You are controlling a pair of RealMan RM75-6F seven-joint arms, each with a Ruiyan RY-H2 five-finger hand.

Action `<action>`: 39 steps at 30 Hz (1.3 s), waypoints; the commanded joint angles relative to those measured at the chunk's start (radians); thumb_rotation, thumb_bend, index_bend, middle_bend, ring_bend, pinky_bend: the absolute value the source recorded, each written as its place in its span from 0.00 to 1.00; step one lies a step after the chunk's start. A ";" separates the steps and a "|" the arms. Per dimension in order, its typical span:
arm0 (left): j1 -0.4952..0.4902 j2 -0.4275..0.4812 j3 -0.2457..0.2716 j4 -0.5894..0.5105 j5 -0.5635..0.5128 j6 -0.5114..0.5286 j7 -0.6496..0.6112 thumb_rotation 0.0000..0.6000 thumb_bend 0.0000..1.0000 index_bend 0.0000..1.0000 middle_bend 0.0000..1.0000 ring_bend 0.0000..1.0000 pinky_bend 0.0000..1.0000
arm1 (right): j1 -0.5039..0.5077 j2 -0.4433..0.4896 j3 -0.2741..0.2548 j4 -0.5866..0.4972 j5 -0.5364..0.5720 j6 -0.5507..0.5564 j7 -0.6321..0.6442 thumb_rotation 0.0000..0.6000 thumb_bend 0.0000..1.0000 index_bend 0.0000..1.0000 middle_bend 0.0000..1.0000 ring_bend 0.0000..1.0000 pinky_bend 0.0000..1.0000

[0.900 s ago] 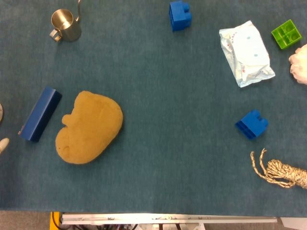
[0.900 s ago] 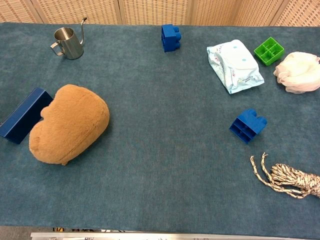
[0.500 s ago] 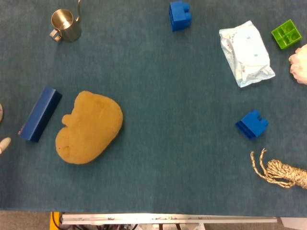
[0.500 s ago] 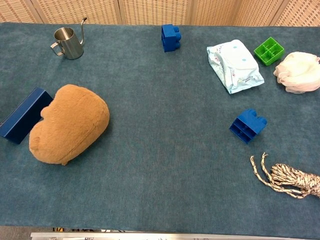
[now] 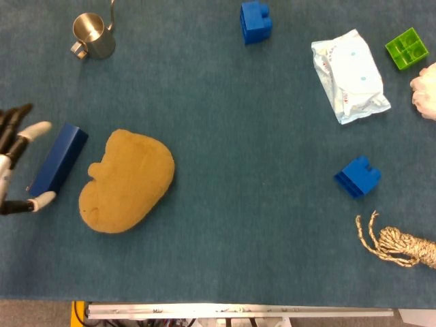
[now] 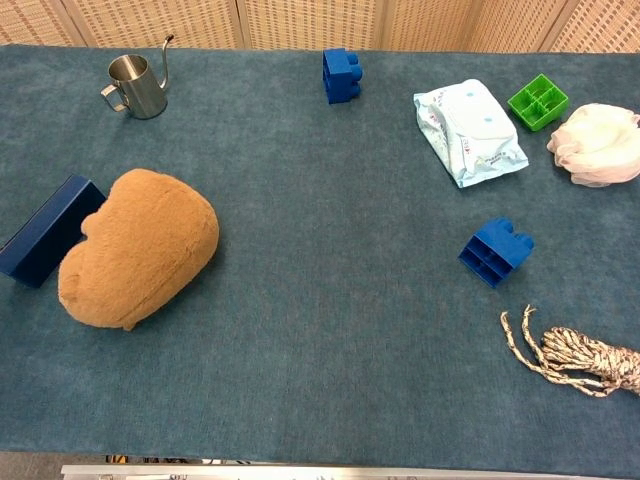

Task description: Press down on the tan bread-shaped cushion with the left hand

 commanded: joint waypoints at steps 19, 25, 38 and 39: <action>-0.306 -0.092 -0.010 -0.017 0.068 -0.335 -0.030 0.36 0.02 0.16 0.04 0.04 0.00 | -0.016 0.016 0.020 -0.013 0.038 -0.007 0.005 1.00 0.00 0.26 0.33 0.16 0.20; -0.383 -0.141 -0.029 0.009 0.043 -0.407 -0.035 0.02 0.02 0.15 0.04 0.03 0.00 | -0.017 0.017 0.021 -0.007 0.039 -0.012 0.015 1.00 0.00 0.26 0.33 0.16 0.20; -0.521 -0.241 -0.036 0.064 -0.025 -0.603 0.144 0.00 0.02 0.16 0.05 0.03 0.00 | -0.024 0.015 0.020 0.009 0.054 -0.026 0.028 1.00 0.00 0.26 0.33 0.16 0.20; -0.530 -0.249 -0.039 0.067 -0.039 -0.619 0.158 0.00 0.02 0.16 0.05 0.03 0.00 | -0.024 0.014 0.020 0.010 0.054 -0.027 0.029 1.00 0.00 0.26 0.33 0.16 0.20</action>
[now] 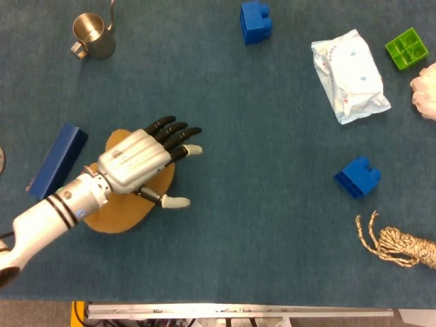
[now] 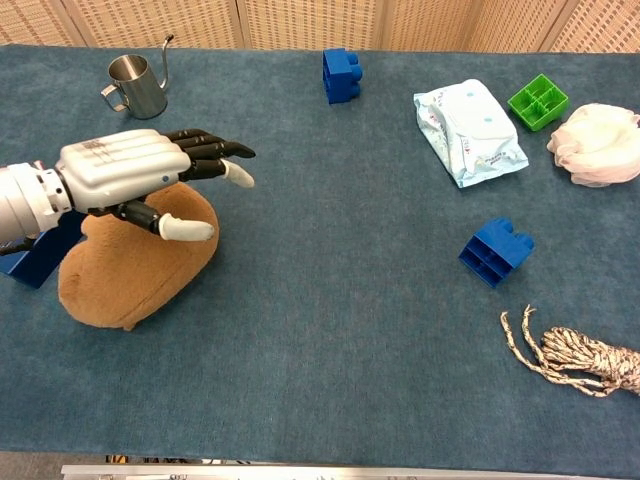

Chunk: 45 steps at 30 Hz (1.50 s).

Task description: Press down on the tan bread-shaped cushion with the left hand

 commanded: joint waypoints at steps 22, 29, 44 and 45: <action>-0.113 -0.103 0.031 0.052 -0.364 -0.168 0.459 0.00 0.02 0.17 0.06 0.03 0.00 | -0.016 0.000 0.001 0.019 0.001 0.004 0.028 1.00 0.00 0.26 0.33 0.16 0.20; -0.126 -0.087 0.047 0.033 -0.494 -0.150 0.548 0.00 0.02 0.17 0.08 0.03 0.00 | -0.017 -0.003 0.000 0.021 -0.005 0.004 0.034 1.00 0.00 0.26 0.33 0.16 0.20; -0.120 -0.059 0.039 -0.079 -0.551 -0.021 0.538 0.00 0.01 0.18 0.09 0.04 0.00 | -0.032 0.001 0.000 0.025 -0.020 0.026 0.051 1.00 0.00 0.26 0.33 0.16 0.20; -0.118 -0.059 0.042 -0.083 -0.537 -0.018 0.531 0.00 0.01 0.18 0.09 0.04 0.00 | -0.032 0.001 -0.001 0.026 -0.020 0.026 0.053 1.00 0.00 0.26 0.33 0.16 0.20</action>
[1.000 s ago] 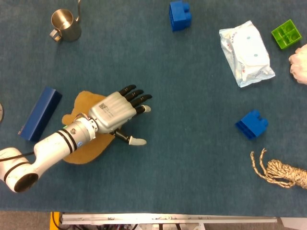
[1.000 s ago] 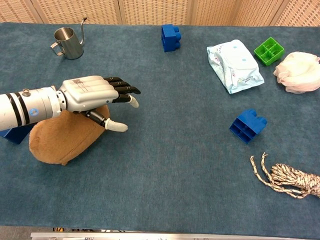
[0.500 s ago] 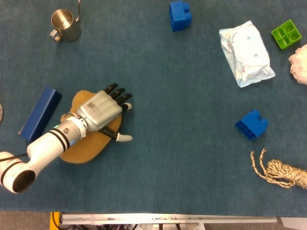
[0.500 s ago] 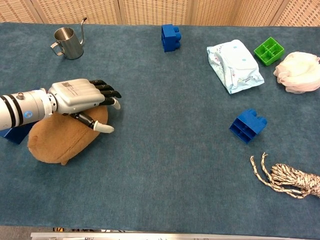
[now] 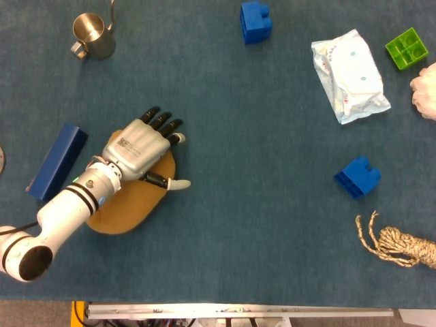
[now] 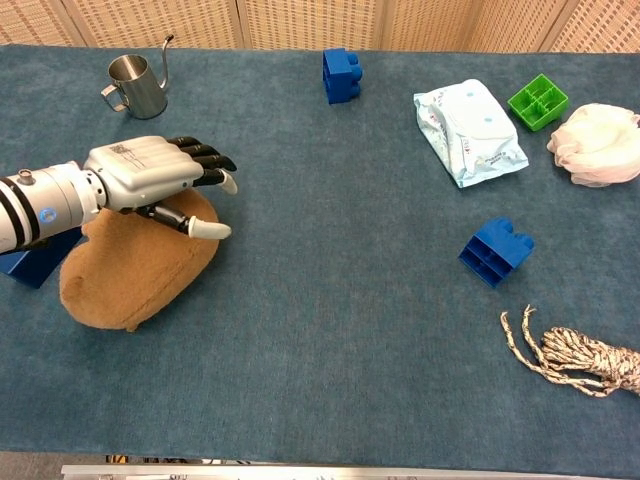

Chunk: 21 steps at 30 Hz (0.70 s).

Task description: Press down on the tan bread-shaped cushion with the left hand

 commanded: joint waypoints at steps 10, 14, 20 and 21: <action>-0.006 -0.024 0.066 -0.015 0.080 0.002 0.055 0.00 0.01 0.18 0.09 0.04 0.00 | -0.005 -0.003 0.000 0.013 0.005 -0.001 0.013 1.00 0.00 0.26 0.33 0.16 0.20; -0.015 -0.042 0.082 0.000 0.052 -0.001 0.102 0.00 0.01 0.18 0.09 0.04 0.00 | -0.005 -0.005 0.001 0.017 0.006 -0.004 0.019 1.00 0.00 0.26 0.33 0.16 0.20; -0.022 -0.054 0.085 0.042 -0.007 0.023 0.156 0.00 0.01 0.18 0.09 0.04 0.00 | -0.002 -0.008 0.002 0.023 0.010 -0.012 0.023 1.00 0.00 0.26 0.33 0.16 0.20; -0.022 -0.053 0.085 0.046 -0.016 0.027 0.163 0.00 0.01 0.18 0.09 0.04 0.00 | -0.002 -0.009 0.002 0.023 0.010 -0.013 0.024 1.00 0.00 0.26 0.33 0.16 0.20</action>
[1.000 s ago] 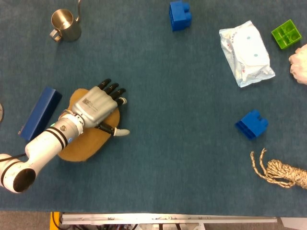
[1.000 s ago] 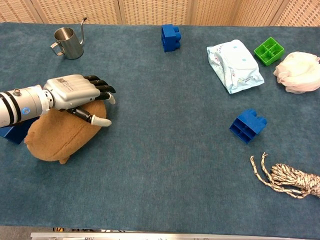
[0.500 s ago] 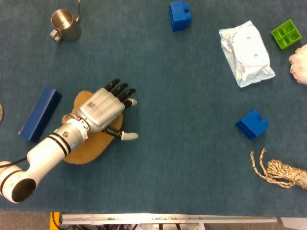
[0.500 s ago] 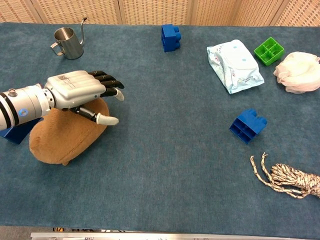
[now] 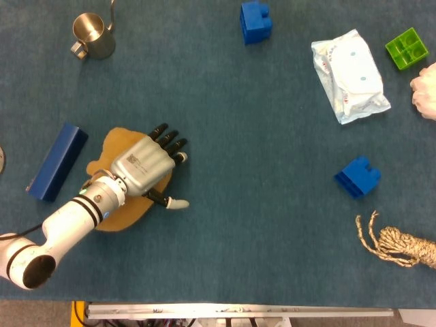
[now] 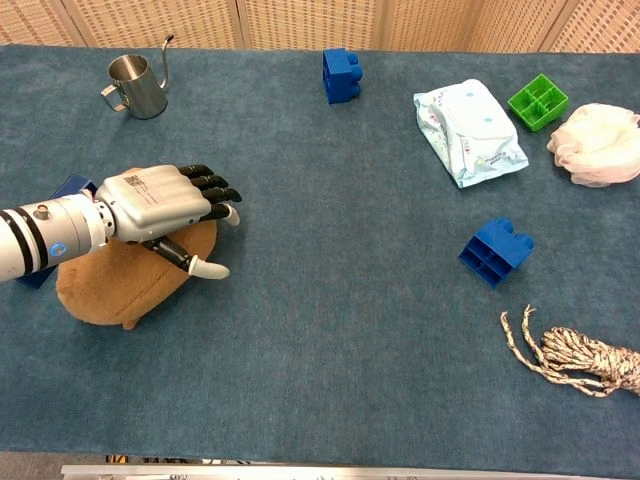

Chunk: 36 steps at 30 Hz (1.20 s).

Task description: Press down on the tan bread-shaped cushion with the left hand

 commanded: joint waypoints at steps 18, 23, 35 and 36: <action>-0.006 0.048 -0.028 -0.002 -0.132 0.083 0.013 0.00 0.01 0.18 0.09 0.04 0.00 | 0.004 0.000 0.005 -0.005 -0.002 -0.002 -0.003 1.00 0.00 0.26 0.33 0.16 0.20; -0.002 0.074 -0.034 -0.034 -0.135 0.094 -0.012 0.00 0.01 0.18 0.09 0.04 0.00 | 0.001 0.002 0.006 -0.007 -0.004 0.004 -0.003 1.00 0.00 0.26 0.33 0.16 0.20; 0.076 0.148 -0.041 -0.117 0.033 0.201 -0.163 0.00 0.01 0.18 0.09 0.04 0.00 | -0.001 0.007 0.006 -0.005 -0.003 0.005 -0.002 1.00 0.00 0.26 0.33 0.16 0.20; 0.087 0.156 -0.044 -0.121 0.042 0.217 -0.182 0.00 0.01 0.18 0.09 0.04 0.00 | 0.000 0.008 0.006 -0.004 -0.002 0.000 -0.002 1.00 0.00 0.26 0.33 0.16 0.20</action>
